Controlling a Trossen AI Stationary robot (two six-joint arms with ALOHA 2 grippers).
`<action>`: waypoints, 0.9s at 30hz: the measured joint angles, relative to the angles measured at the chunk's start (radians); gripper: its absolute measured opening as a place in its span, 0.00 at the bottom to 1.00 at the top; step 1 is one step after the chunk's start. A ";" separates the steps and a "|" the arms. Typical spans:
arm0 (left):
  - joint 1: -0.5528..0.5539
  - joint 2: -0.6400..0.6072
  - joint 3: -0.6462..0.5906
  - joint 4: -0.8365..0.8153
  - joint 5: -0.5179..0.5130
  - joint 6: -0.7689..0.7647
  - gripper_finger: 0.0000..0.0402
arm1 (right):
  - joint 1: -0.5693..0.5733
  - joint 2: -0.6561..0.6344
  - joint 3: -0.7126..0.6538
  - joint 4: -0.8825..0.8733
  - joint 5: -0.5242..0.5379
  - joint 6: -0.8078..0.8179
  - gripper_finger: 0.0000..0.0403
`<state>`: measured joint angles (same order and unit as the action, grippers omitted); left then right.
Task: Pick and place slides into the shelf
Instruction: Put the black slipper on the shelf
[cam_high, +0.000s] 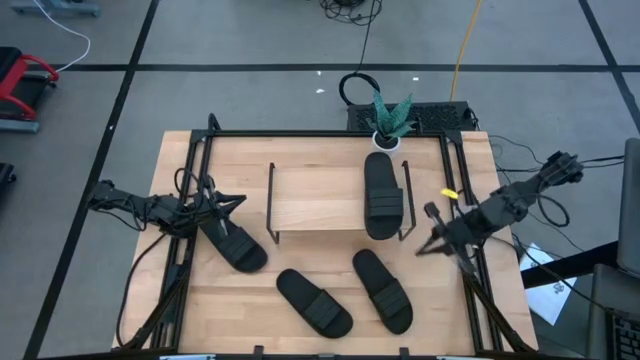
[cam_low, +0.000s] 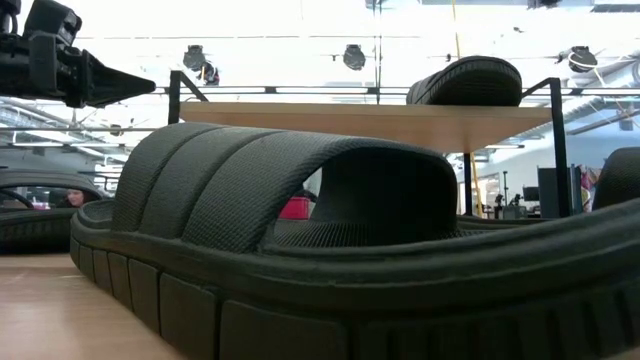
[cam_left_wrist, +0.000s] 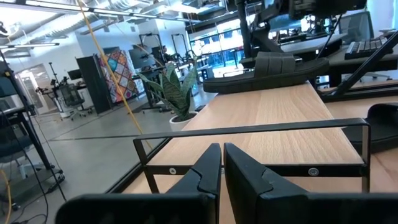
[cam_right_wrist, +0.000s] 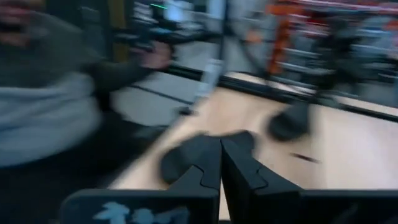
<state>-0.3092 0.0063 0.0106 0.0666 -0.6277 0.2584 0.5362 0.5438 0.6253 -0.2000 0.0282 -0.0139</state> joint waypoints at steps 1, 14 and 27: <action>0.000 0.000 0.000 0.000 0.000 0.002 0.06 | 0.000 -0.012 -0.019 0.008 -0.040 0.004 0.00; 0.000 0.000 0.000 0.000 0.000 0.035 0.06 | 0.000 -0.254 -0.222 0.132 0.026 -0.025 0.00; 0.000 0.000 0.000 0.000 0.000 0.034 0.06 | 0.000 -0.419 -0.430 0.230 0.075 -0.029 0.00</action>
<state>-0.3096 0.0066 0.0105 0.0666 -0.6277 0.2924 0.5362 0.1246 0.1957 0.0299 0.1029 -0.0431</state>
